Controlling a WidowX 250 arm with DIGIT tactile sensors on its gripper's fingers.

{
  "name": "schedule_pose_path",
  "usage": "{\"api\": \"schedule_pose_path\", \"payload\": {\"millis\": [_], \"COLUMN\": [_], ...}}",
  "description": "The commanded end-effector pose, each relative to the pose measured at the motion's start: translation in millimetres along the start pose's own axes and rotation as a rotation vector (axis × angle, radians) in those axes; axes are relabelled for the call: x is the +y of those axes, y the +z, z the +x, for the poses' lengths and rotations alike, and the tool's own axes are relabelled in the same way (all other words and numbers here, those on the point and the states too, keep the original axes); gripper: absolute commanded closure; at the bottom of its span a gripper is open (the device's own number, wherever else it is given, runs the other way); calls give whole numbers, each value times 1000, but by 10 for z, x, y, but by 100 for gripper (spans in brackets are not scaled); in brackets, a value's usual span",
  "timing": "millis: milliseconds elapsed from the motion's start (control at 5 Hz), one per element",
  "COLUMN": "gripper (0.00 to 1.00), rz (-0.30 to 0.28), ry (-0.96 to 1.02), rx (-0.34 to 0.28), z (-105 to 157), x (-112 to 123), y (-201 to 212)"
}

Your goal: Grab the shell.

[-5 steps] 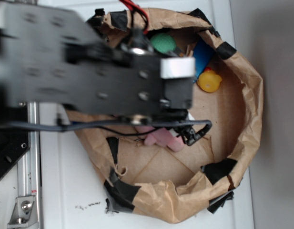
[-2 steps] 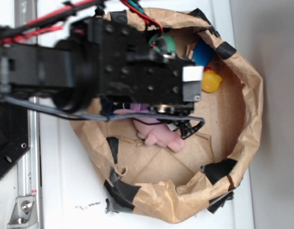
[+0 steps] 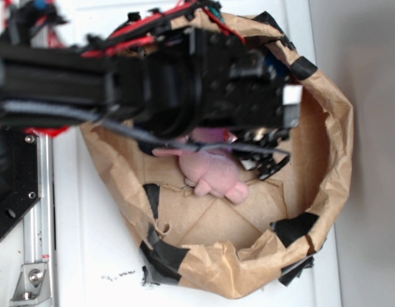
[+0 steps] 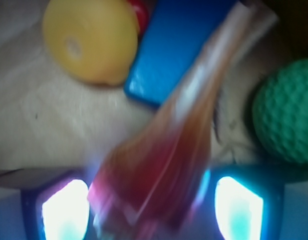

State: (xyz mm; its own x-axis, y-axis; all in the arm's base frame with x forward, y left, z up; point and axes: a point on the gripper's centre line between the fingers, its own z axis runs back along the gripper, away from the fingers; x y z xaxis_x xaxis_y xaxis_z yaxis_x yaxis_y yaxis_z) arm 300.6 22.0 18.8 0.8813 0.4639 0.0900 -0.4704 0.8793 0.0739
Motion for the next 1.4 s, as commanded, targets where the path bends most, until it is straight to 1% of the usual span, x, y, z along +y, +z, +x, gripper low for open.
{"api": "schedule_pose_path", "payload": {"millis": [0,200,400,600,800,1200], "gripper": [100,100,100,100,100,100], "rz": [-16,-127,-178,-170,-133,-135], "ry": [-21,-204,-398,-524,-610,-594], "rx": [15,19,1,50,114,99], "z": [73,32,-29,-18,-77,-205], "x": [114,108,119,85,-34,-94], "y": [163,660,1166,1669,1784,1745]}}
